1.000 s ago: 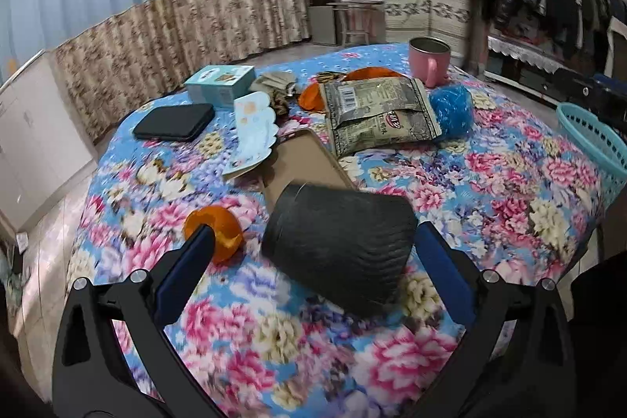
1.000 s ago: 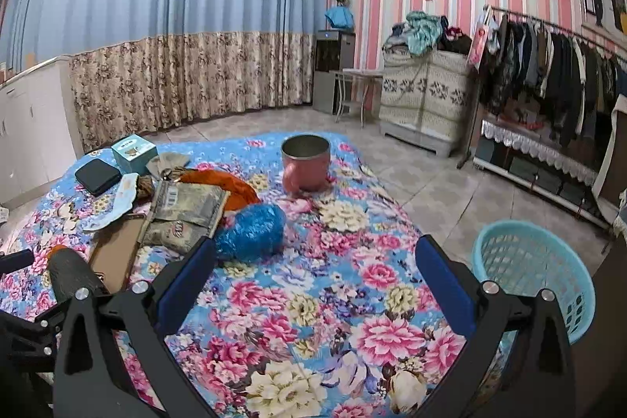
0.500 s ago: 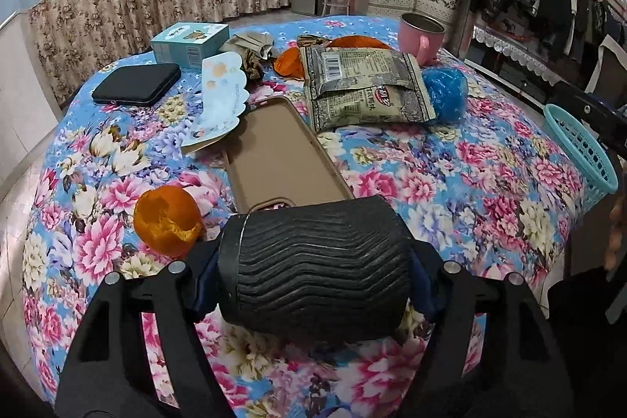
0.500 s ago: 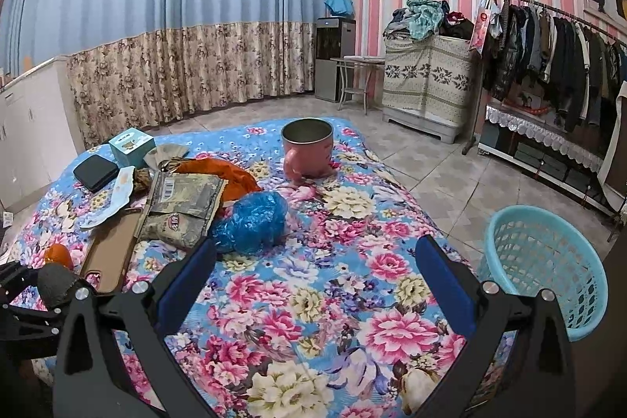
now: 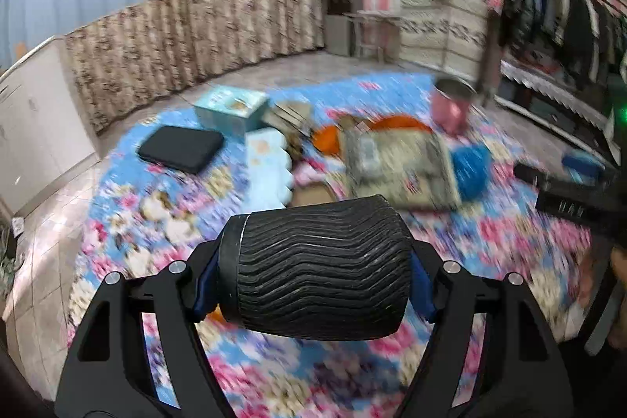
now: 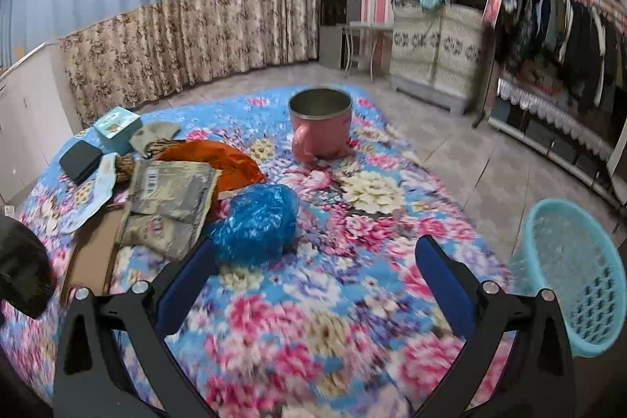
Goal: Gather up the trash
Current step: 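Grasp the black ribbed cylinder with the left tool while the right tool grasps the blue plastic bag, then carry both items to the light-blue basket and open both tools to drop them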
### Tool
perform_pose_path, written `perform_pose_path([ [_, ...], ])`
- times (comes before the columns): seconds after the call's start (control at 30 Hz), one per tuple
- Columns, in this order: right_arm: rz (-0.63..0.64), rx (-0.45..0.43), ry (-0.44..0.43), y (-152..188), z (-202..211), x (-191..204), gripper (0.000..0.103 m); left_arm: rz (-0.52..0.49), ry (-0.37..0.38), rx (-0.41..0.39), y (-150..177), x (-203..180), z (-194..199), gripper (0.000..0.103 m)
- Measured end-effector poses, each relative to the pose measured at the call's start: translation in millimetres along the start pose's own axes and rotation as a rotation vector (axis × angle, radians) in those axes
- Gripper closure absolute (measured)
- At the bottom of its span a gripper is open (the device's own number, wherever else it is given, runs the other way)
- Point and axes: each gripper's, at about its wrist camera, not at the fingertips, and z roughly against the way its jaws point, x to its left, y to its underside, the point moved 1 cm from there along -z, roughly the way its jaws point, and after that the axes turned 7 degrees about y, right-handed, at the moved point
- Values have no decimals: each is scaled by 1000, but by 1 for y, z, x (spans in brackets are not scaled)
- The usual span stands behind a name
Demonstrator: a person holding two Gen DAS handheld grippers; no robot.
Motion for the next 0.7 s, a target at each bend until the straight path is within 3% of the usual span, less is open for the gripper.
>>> perform_pose_path([
  [0.13,39,36,23,-3,-29,13,4,35,-64,-42,-16,17,-6,30],
  [0.3,42,87,-37,-2,-53,23,4,96,-101,-30,-17,38,-20,30],
  [0.33,51,92,-47,-3,-57,26,9,109,-102,-18,-15,42,-24,30],
  [0.47,109,142,-123,4,-68,41,58,116,-118,-6,-10,49,-32,30],
  [0.57,144,119,-151,5,-60,46,72,109,-141,-8,-10,46,-32,30],
  [0.7,80,94,-127,-3,-35,16,73,97,-144,-34,-22,31,-19,30],
])
